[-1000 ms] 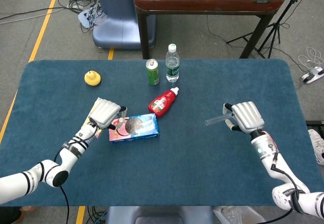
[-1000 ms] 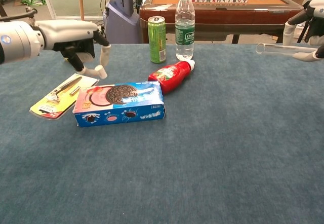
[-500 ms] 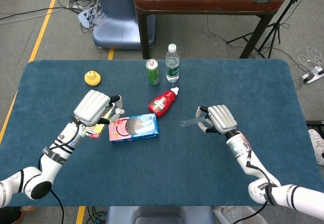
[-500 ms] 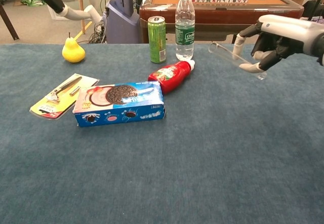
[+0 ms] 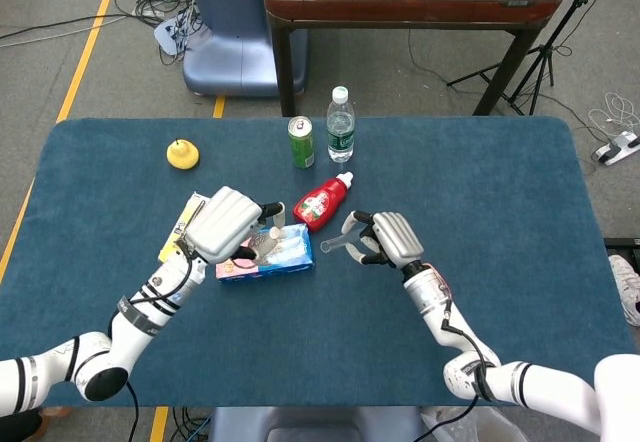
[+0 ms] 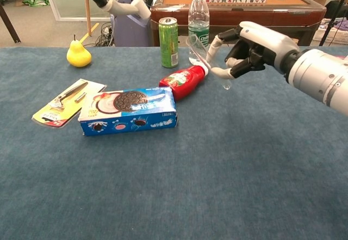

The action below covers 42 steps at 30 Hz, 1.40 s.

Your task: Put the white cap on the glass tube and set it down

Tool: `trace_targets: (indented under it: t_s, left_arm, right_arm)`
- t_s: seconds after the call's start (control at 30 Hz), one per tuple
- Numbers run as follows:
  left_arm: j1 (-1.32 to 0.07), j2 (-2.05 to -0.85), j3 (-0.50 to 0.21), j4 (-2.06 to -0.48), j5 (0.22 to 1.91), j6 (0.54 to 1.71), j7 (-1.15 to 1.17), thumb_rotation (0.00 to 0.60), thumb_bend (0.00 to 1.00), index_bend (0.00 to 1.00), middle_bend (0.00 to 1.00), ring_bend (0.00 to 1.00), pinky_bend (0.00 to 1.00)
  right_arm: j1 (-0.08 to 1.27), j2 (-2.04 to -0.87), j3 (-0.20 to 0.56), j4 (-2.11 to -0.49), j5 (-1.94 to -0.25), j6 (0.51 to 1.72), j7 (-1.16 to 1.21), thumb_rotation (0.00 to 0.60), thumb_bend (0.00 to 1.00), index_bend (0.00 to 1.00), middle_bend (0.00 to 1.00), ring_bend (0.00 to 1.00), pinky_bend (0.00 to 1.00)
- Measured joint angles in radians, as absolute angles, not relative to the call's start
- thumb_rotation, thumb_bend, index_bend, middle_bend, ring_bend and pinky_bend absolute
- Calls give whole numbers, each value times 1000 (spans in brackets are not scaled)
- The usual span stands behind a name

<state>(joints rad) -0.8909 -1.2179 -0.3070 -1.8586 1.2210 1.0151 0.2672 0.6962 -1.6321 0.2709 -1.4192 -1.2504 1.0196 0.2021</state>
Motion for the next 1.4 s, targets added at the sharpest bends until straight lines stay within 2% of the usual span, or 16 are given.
trace_targets:
  t_s: [0.53, 1.4]
  left_arm:
    - [-943, -1304, -318, -1839, 1152, 1048, 369, 600, 276, 577, 972, 1000, 1000]
    - [-977, -1372, -298, -1814, 1137, 1096, 491, 600, 275, 586, 973, 1000, 1000]
  right_arm:
    - [708, -1716, 309, -1373, -1234, 1040, 261, 600, 505, 898, 1000, 1000, 1000]
    - [712, -1746, 323, -1369, -1219, 1030, 279, 600, 505, 898, 1000, 1000, 1000]
